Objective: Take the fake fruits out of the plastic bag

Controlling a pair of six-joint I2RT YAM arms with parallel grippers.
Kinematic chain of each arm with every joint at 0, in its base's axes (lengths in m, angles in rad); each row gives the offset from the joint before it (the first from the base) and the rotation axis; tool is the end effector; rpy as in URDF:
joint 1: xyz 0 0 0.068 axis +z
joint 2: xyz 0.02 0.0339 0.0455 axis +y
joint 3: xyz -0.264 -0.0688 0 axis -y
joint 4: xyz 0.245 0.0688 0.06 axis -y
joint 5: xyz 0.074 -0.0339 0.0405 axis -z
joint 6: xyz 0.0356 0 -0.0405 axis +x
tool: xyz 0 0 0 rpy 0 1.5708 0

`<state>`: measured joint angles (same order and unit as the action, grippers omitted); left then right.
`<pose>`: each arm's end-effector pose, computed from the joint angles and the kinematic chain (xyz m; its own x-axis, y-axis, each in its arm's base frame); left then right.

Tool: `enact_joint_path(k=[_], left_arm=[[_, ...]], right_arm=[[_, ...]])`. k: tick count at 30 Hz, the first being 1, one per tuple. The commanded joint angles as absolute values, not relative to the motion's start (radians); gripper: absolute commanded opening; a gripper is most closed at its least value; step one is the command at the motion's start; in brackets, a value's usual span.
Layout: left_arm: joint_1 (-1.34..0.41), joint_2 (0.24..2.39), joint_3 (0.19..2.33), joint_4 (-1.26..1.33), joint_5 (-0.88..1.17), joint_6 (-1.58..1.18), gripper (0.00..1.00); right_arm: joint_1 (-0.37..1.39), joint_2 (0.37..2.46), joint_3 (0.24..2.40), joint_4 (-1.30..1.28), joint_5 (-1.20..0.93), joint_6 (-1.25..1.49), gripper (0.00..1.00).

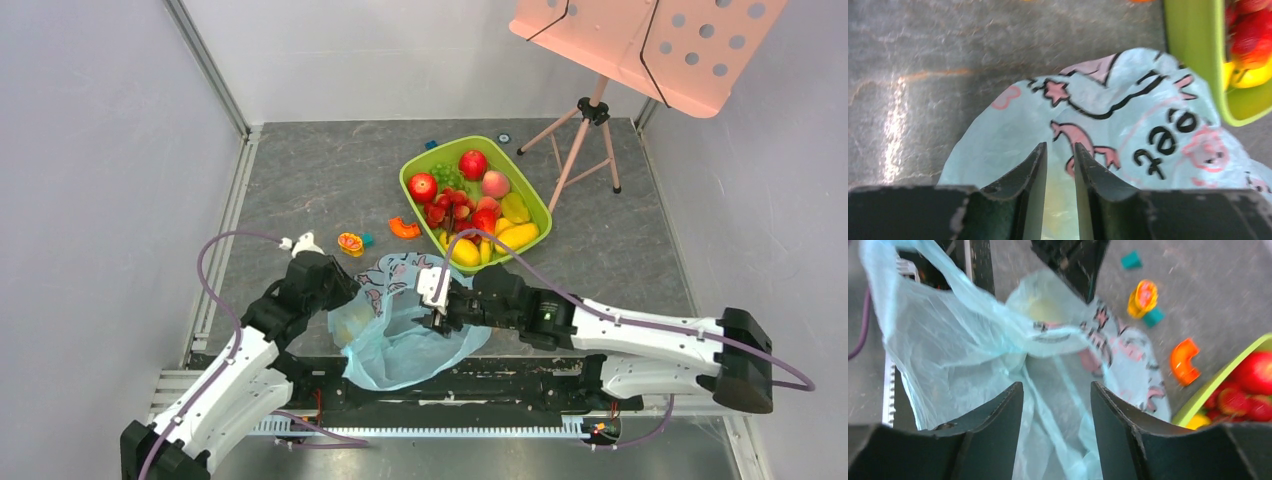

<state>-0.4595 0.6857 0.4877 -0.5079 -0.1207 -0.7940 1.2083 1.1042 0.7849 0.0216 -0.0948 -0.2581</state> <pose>0.1371 -0.0631 0.2204 -0.6630 -0.4618 -0.5892 -0.1636 0.8574 -0.4880 0.0881 0.2418 0.2972 0.1452 -0.3337 -0.9314 -0.9576 0.1895 -0.2172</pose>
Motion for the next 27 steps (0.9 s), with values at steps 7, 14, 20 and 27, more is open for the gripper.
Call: enact_joint_path(k=[7, 14, 20, 27], left_arm=[[-0.457, 0.738, 0.508, -0.655, -0.243, -0.923, 0.06], [-0.467, 0.727, 0.585, -0.734, -0.265, -0.93, 0.02], [-0.473, 0.7, 0.678, -0.845, -0.27, -0.928, 0.2], [-0.498, 0.669, 0.641, -0.944, -0.24, -1.005, 0.23]], right_arm=[[1.207, 1.304, 0.753, 0.107, 0.04, -0.083, 0.53], [1.161, 1.425, 0.758, 0.15, 0.095, -0.012, 0.53], [1.119, 1.489, 0.739, 0.264, 0.019, 0.041, 0.54], [1.111, 1.551, 0.758, 0.33, -0.024, 0.066, 0.57]])
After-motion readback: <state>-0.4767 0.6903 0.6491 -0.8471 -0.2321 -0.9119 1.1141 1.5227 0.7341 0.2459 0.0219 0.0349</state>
